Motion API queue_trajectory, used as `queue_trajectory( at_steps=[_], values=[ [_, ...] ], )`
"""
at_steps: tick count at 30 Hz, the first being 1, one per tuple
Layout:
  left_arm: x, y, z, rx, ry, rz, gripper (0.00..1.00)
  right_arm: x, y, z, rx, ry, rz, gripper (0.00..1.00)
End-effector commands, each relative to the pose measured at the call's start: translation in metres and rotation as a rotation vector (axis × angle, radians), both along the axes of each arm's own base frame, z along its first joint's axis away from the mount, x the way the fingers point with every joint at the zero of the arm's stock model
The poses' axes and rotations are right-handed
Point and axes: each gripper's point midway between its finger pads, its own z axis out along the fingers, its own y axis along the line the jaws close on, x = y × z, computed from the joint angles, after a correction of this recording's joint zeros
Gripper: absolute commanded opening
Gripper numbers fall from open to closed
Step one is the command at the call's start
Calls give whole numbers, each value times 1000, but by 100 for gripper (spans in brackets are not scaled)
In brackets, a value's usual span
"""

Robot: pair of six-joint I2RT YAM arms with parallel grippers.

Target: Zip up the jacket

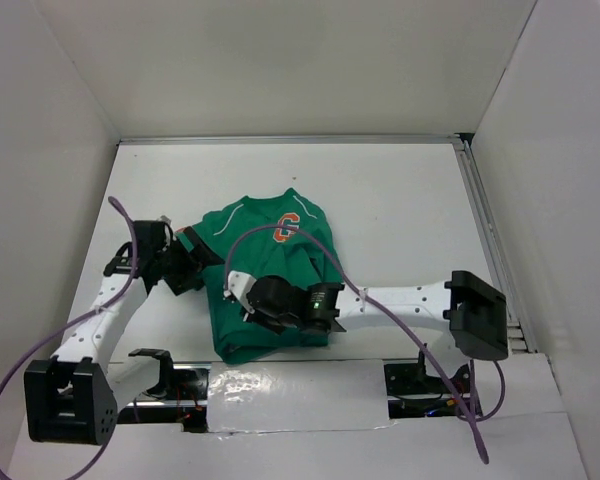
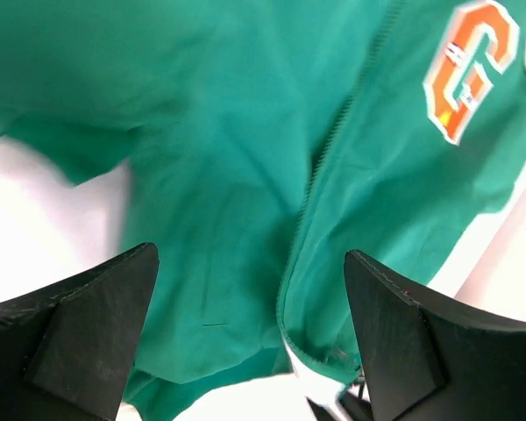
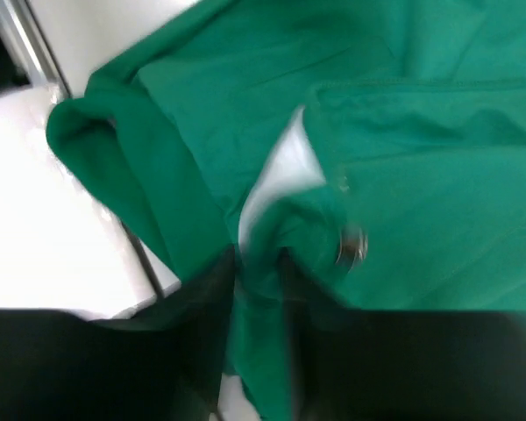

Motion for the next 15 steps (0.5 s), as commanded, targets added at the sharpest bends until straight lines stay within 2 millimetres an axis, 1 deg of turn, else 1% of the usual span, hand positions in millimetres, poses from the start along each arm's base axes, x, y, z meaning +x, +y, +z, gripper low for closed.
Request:
queue_trajectory(
  at_steps=[1,2,3,4,5,6,7,8,9,10,11,12,13,14,15],
  values=[
    [-12,11,-6,8,35,59,99,-3,19,44,164,-24,19,39],
    [-12,8,-3,-1,18,33,99,-3,18,52,196,-23,25,53],
    [-9,6,-1,-12,3,21,99,-2,17,65,261,2,-11,86],
    [-7,2,1,-18,-9,-12,99,4,6,79,313,9,-45,94],
    [-4,-1,2,-22,-29,-32,99,4,0,82,336,44,-68,98],
    [-3,-6,3,-22,-34,-53,99,7,-14,95,383,42,-106,99],
    [-2,-9,2,-19,-36,-69,99,11,-23,95,399,55,-144,99],
    [1,-13,0,-14,-43,-87,99,20,-37,94,410,78,-205,99],
    [-1,-21,-4,-16,-30,-122,99,32,-59,95,453,86,-301,99],
    [0,-25,-1,-16,-44,-137,99,27,-66,94,461,88,-296,99],
    [0,-31,-6,-17,-27,-158,99,43,-84,89,487,117,-400,100],
    [1,-43,-7,-18,-27,-203,99,58,-121,74,515,159,-555,100],
    [1,-43,-7,-16,-29,-206,99,58,-122,74,515,160,-557,100],
    [1,-47,-15,-21,-1,-224,99,74,-148,60,518,230,-690,100],
    [1,-53,-18,-20,8,-244,99,78,-165,46,508,267,-760,100]
  ],
)
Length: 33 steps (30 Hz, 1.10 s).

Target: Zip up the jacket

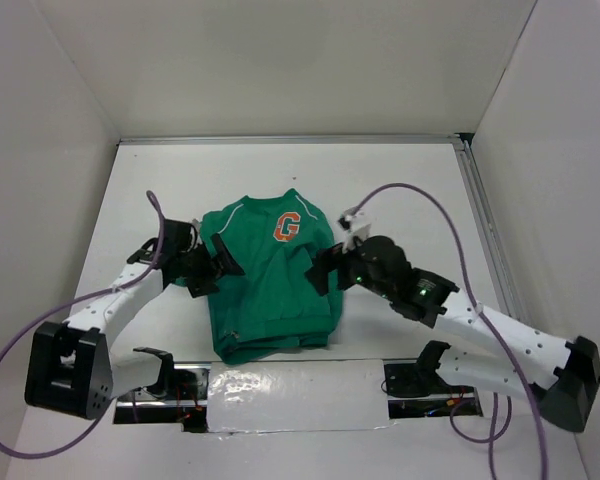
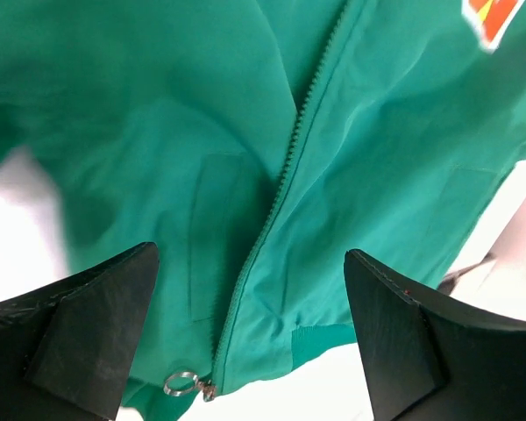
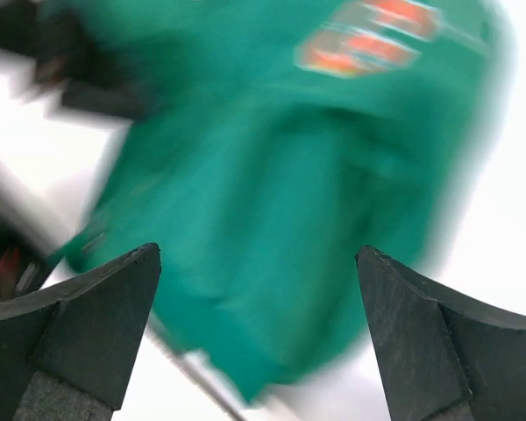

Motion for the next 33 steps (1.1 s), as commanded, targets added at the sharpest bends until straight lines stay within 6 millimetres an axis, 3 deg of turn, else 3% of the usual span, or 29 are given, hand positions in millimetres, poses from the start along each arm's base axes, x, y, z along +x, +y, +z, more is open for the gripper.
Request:
queue_trajectory(
  at_steps=[1,2,3,8,13,20,21,23,24,25,27,29,30,33],
  values=[
    [16,-20,6,-23,-52,-83,99,17,-57,-51,42,265,-270,100],
    [16,-22,-3,-19,-24,-93,99,13,-68,-69,29,343,-309,100],
    [13,-27,-6,-36,-11,-115,99,22,-84,-78,31,369,-373,99],
    [18,-30,-30,-27,47,-125,99,19,-99,-119,-8,516,-392,98],
    [23,-20,-58,45,167,-65,99,20,-80,-137,-2,589,-315,95],
    [40,-23,-61,11,158,-76,99,34,-54,-160,-52,651,-272,88],
    [42,-23,-61,6,156,-72,99,37,-56,-163,-64,658,-294,69],
    [47,-19,-60,2,152,-58,99,46,-65,-167,-87,653,-364,41],
    [48,-19,-60,3,151,-57,99,49,-68,-166,-87,647,-384,15],
    [53,-17,-58,2,144,-48,99,58,-74,-156,-88,608,-425,0],
    [58,-14,-58,2,155,-26,99,69,-84,-141,-89,546,-481,0],
    [63,-11,-56,12,153,-14,99,84,-109,-109,-108,433,-598,0],
    [65,-11,-55,15,153,-13,99,92,-131,-86,-141,357,-701,0],
    [67,-10,-53,11,154,-23,99,95,-172,-48,-227,269,-872,0]
  ],
)
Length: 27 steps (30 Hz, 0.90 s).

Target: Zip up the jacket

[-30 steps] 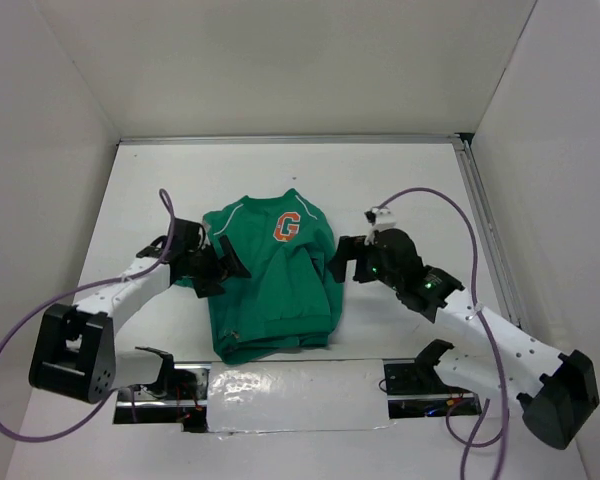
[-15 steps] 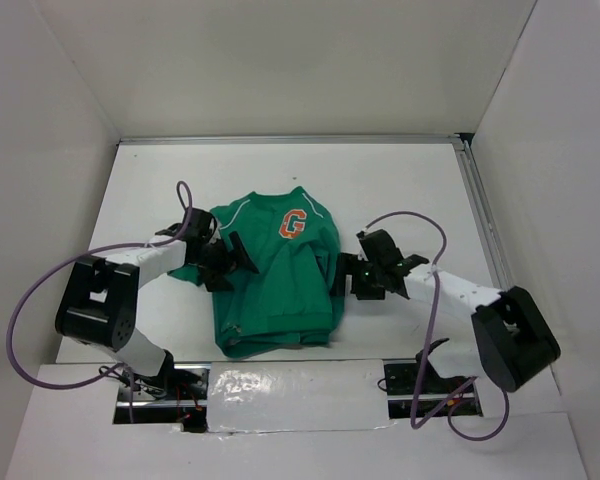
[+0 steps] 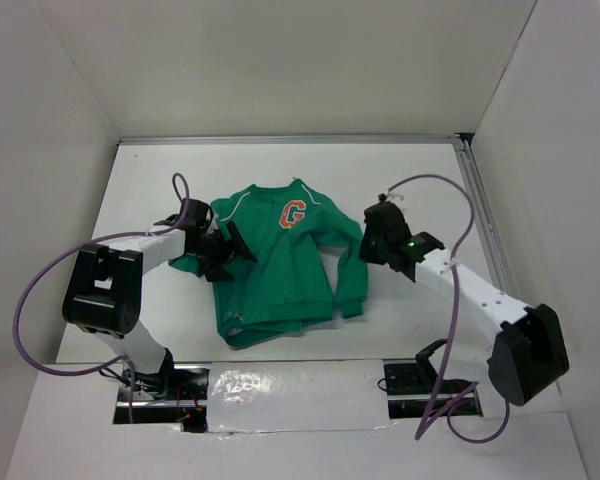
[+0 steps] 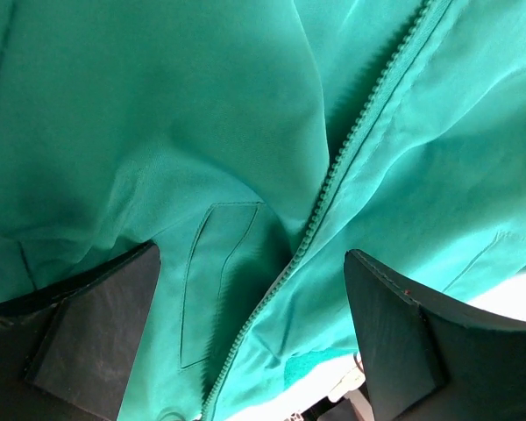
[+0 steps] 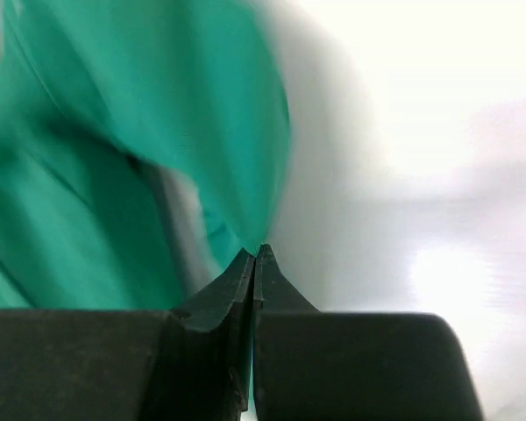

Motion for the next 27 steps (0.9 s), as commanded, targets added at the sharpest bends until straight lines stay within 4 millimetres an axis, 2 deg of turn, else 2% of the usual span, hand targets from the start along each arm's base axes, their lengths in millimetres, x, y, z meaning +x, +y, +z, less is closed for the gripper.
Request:
queue_trajectory(
  at_steps=[1,2,5,6,8,9,10,11,12,14,16,18,19,20,21,23,24,25,27],
  values=[
    [12,15,-9,70,-25,15,99,19,-66,69,-219,-159,-248,0],
    [12,14,-9,65,-30,7,99,21,-89,82,-302,-199,-349,0],
    [12,15,-7,68,-36,3,99,18,-122,106,-465,-229,-449,0],
    [12,15,-6,68,-40,2,99,20,-127,108,-511,-225,-451,1],
    [14,12,-3,57,-53,-9,99,27,-138,112,-610,-229,-492,13],
    [15,10,-1,52,-68,-26,99,31,-140,111,-642,-227,-498,26],
    [17,8,1,49,-78,-39,99,35,-140,109,-666,-218,-493,70],
    [21,7,5,52,-97,-47,99,41,-144,107,-714,-194,-523,89],
    [21,3,7,60,-104,-61,99,42,-143,104,-725,-170,-539,94],
    [25,-1,17,68,-139,-77,99,47,-139,100,-729,-147,-580,98],
    [28,-7,28,70,-167,-96,99,50,-124,99,-703,-156,-558,100],
    [28,-11,37,80,-188,-102,99,48,-93,91,-580,-131,-468,100],
    [25,-13,45,88,-201,-103,99,44,-68,85,-458,-126,-382,100],
    [22,-14,49,86,-210,-108,99,45,-68,86,-434,-157,-383,100],
    [19,-14,58,84,-231,-97,99,36,-28,74,-279,-99,-186,100],
    [5,-13,57,83,-217,-91,99,22,22,65,-21,-140,21,100],
    [-1,-16,59,73,-221,-92,99,-2,63,64,156,-96,223,100],
    [-12,-15,59,67,-222,-91,99,-19,82,60,239,-103,331,100],
    [-23,-19,63,45,-243,-92,99,-36,97,51,284,-74,380,100]
  ],
)
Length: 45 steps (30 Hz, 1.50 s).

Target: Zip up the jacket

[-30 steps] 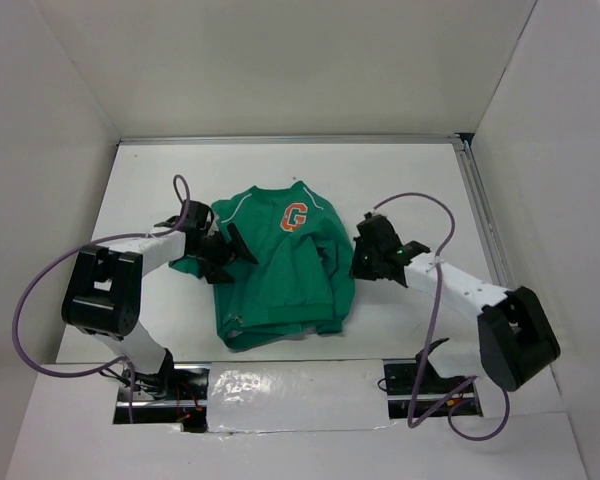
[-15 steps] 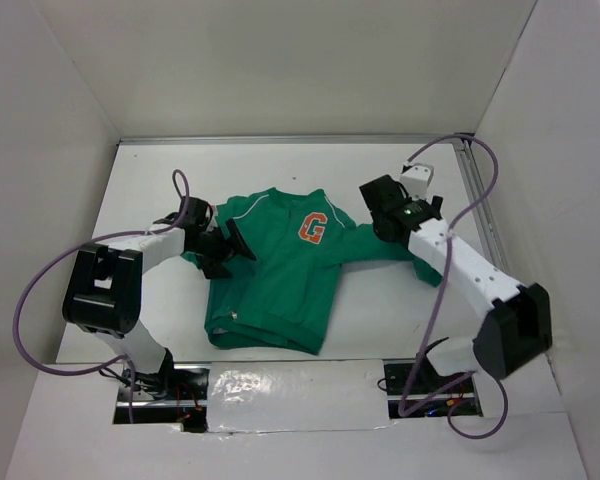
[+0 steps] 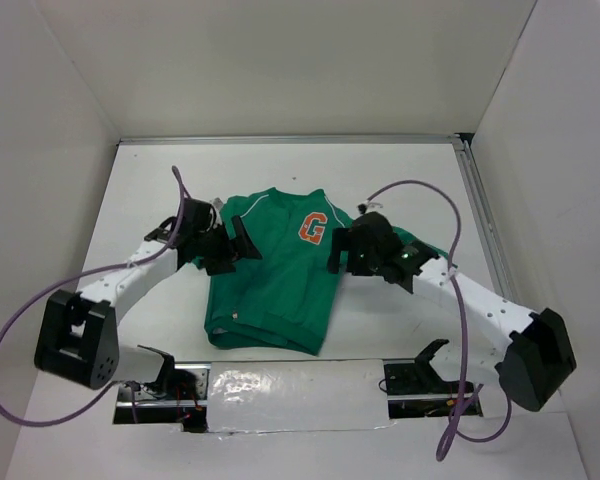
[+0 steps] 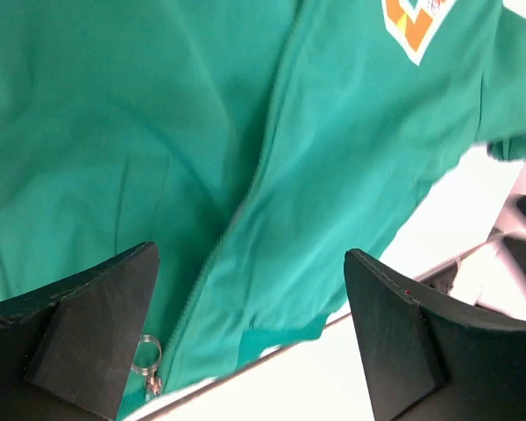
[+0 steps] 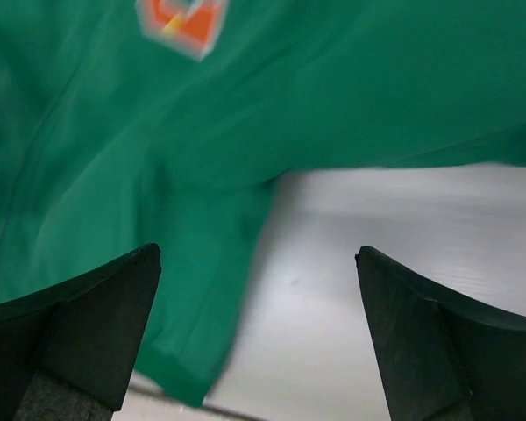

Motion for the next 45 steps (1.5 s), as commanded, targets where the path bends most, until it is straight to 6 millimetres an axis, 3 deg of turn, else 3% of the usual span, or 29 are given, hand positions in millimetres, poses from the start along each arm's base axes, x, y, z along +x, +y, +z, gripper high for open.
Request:
queue_trajectory(
  at_steps=[1,4,7,9,11,14,17,19,20,22,23,26,27,28,32,38,45],
  values=[
    [-28,-2,-3,-18,15,4,99,-39,92,0,282,39,380,100],
    [-60,-7,-26,-33,67,-24,99,-56,101,-33,169,148,368,100],
    [-82,-11,-42,-36,121,-29,99,-54,101,-60,82,209,298,98],
    [-87,-12,-50,-32,145,-28,99,-47,95,-76,51,252,218,71],
    [-88,-11,-56,-9,163,-18,99,-32,78,-80,13,245,119,53],
    [-81,-12,-64,12,169,-28,99,-5,49,-85,-10,226,-20,13],
    [-65,-17,-65,16,148,-37,99,24,26,-79,-30,192,-92,5],
    [-48,-19,-58,23,123,-33,99,45,16,-71,-38,155,-123,4],
    [-43,-22,-57,21,129,-42,99,59,-2,-72,-68,147,-176,4],
    [-25,-33,-34,-7,57,-80,99,81,-10,-62,-91,114,-175,5],
    [-18,-38,-21,-27,17,-98,99,93,-10,-51,-98,100,-179,8],
    [-11,-39,2,-24,-56,-97,99,101,-5,-27,-109,22,-166,28],
    [-12,-36,4,-17,-57,-79,99,98,-1,-21,-96,12,-152,47],
    [-16,-28,6,9,-60,-47,99,93,3,-11,-69,3,-114,56],
    [-39,-11,-1,31,-5,34,99,68,28,6,-94,-43,-5,74],
    [-71,2,-11,6,15,78,99,12,113,-6,-108,0,237,75],
    [-91,16,-13,11,-10,111,99,3,152,-61,-175,124,284,75]
  ],
)
